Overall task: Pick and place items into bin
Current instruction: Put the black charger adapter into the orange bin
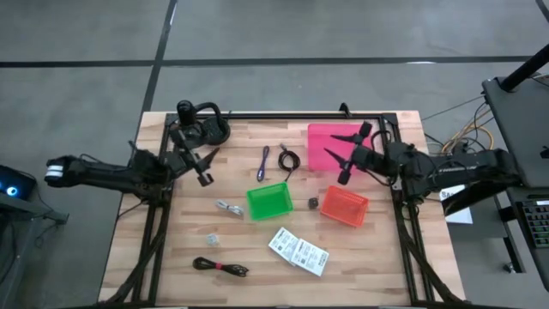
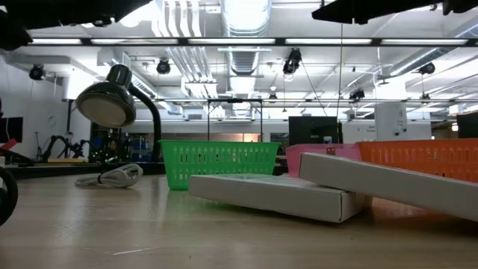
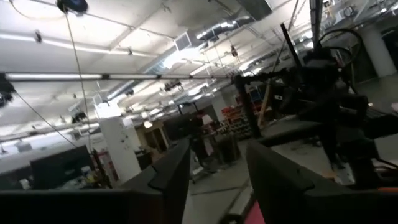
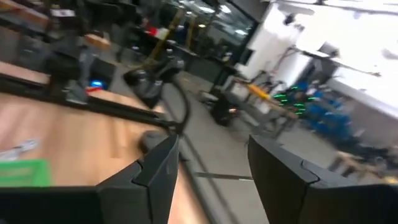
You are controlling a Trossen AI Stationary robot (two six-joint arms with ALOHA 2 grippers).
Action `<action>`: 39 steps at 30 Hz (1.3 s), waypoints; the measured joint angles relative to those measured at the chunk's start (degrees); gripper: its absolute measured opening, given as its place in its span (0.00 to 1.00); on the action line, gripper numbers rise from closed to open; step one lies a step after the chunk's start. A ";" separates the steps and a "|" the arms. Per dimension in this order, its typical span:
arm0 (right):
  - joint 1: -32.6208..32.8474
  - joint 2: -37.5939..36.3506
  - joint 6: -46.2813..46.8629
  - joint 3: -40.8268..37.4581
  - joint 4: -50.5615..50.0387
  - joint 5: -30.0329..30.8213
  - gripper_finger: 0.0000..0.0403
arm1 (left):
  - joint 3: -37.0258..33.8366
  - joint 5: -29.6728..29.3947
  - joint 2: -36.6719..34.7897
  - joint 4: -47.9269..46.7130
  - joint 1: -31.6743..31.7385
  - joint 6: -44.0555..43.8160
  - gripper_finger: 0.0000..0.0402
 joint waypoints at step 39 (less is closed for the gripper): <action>0.04 25.42 12.58 29.84 -48.31 -9.68 0.42 | -1.05 -1.75 8.75 -9.56 -0.11 -15.67 0.39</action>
